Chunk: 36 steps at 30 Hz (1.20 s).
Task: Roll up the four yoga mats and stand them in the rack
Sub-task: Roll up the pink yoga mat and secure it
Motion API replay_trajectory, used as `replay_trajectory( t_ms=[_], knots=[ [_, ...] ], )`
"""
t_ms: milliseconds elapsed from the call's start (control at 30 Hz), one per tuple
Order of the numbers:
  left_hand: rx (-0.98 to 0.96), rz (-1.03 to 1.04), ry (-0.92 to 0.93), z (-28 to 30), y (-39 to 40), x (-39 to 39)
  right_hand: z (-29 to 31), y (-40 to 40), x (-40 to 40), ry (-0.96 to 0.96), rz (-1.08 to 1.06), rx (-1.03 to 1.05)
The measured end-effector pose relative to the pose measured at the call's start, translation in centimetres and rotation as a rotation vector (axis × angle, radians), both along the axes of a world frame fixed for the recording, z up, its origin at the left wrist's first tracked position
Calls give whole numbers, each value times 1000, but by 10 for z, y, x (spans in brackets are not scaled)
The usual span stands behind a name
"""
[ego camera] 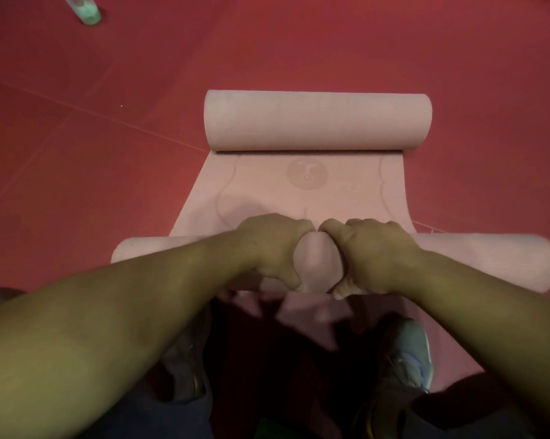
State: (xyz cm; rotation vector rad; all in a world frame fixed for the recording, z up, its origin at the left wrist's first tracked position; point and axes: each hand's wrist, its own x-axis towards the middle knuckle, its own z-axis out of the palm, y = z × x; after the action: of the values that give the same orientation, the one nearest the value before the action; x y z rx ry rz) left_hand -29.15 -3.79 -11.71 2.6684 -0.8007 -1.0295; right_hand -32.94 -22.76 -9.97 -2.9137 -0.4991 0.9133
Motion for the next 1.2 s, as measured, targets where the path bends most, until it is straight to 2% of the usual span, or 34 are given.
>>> replay_trajectory(
  t_ms=[100,233,333,500,600,667,733,833,1033,1133,1200],
  knots=[
    [-15,-30,64,-1,-1,-1,-3,-1,1,82,-64,105],
    [74,-137,-239,-2,-9,-12,-4,-16,12,199,-185,197],
    [87,-96,-300,-7,-13,-17,-5,-15,9,196,-168,211],
    [-15,21,67,-7,3,8,-2,6,-5,-79,65,-48],
    [-49,25,150,-6,1,7,-8,6,-4,-61,26,-20],
    [-53,0,45,-7,0,-2,-11,-2,2,42,-39,40],
    [52,-69,-123,-7,-1,-12,-11,-12,7,160,-138,125],
    [115,-107,-238,-11,-2,-20,-15,-15,4,193,-154,167],
    [-40,14,125,-18,11,-1,-17,1,-7,5,31,-25],
    [-42,23,247,-18,9,-2,-21,0,-6,106,-25,55],
    [-21,7,172,-14,5,-9,-25,-6,-3,180,-73,95]
  ],
)
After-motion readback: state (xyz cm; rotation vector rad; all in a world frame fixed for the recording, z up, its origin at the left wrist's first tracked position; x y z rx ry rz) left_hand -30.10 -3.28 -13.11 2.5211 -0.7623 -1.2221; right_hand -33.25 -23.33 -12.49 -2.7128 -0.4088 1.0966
